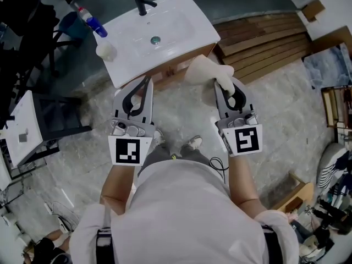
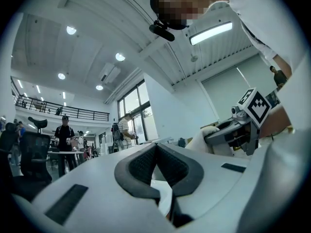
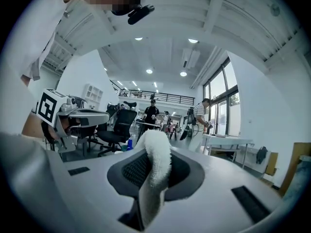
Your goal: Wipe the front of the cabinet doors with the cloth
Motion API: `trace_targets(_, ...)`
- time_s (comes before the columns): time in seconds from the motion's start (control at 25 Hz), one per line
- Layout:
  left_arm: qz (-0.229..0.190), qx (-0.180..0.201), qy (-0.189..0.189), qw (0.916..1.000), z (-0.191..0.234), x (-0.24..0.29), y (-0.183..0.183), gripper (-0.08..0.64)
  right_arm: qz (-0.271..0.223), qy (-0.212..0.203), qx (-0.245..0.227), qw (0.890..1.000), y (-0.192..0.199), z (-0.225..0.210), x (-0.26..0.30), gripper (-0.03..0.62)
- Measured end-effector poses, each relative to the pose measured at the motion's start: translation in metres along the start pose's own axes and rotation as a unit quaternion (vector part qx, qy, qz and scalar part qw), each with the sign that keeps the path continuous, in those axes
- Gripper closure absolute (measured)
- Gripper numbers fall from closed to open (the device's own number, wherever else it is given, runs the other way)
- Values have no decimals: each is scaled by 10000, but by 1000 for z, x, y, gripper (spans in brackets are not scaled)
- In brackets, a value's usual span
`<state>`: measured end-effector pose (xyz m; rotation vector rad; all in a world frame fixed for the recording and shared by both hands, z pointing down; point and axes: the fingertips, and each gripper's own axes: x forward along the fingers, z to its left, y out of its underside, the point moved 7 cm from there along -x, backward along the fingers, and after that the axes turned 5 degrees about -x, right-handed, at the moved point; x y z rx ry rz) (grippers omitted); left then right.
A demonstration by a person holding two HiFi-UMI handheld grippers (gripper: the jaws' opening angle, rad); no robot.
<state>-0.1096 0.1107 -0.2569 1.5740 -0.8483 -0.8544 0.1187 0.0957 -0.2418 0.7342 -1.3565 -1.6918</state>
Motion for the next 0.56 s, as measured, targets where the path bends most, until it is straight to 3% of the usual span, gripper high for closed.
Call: trace_targets(0.56,-3,-72,315,9995,-15,26,8,541,31,119,-215,9997,6,-9,-5,517)
